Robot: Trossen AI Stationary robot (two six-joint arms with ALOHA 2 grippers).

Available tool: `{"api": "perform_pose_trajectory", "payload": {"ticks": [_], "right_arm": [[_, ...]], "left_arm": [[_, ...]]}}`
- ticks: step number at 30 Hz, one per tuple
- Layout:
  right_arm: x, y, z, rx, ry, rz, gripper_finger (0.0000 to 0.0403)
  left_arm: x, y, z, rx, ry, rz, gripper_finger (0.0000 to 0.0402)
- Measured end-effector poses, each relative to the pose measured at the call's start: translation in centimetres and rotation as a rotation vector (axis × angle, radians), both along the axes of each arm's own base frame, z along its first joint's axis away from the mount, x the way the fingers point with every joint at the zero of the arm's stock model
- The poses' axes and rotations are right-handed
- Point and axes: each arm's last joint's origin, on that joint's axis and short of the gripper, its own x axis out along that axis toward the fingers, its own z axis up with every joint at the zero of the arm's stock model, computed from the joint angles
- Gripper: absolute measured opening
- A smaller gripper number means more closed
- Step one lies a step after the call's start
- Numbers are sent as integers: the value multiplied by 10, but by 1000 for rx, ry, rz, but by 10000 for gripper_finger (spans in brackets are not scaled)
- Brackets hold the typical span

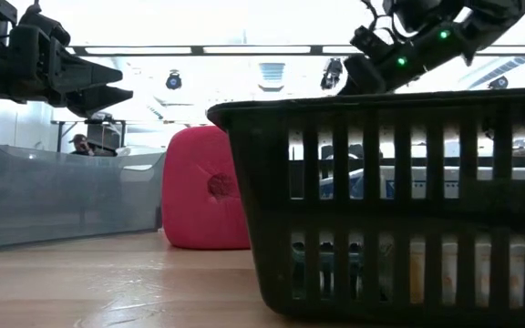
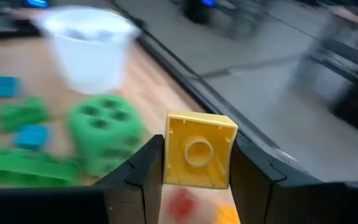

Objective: Pick & Place Toys
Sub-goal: Put the yellow game piece into the transparent bin

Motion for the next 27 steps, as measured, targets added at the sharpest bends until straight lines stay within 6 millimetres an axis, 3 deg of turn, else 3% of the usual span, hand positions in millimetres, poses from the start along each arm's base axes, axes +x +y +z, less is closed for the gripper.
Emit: {"api": "perform_pose_trajectory", "payload": {"ticks": [9, 21, 27], "right_arm": [[-30, -38, -20, 145, 145, -246, 139], [-21, -47, -49, 225, 267, -269, 142], [-14, -50, -47, 224, 263, -268, 186]], "left_arm": [[0, 0, 0, 0, -4, 1, 362], [0, 0, 0, 0, -4, 1, 362], [0, 0, 0, 0, -3, 0, 362]]}}
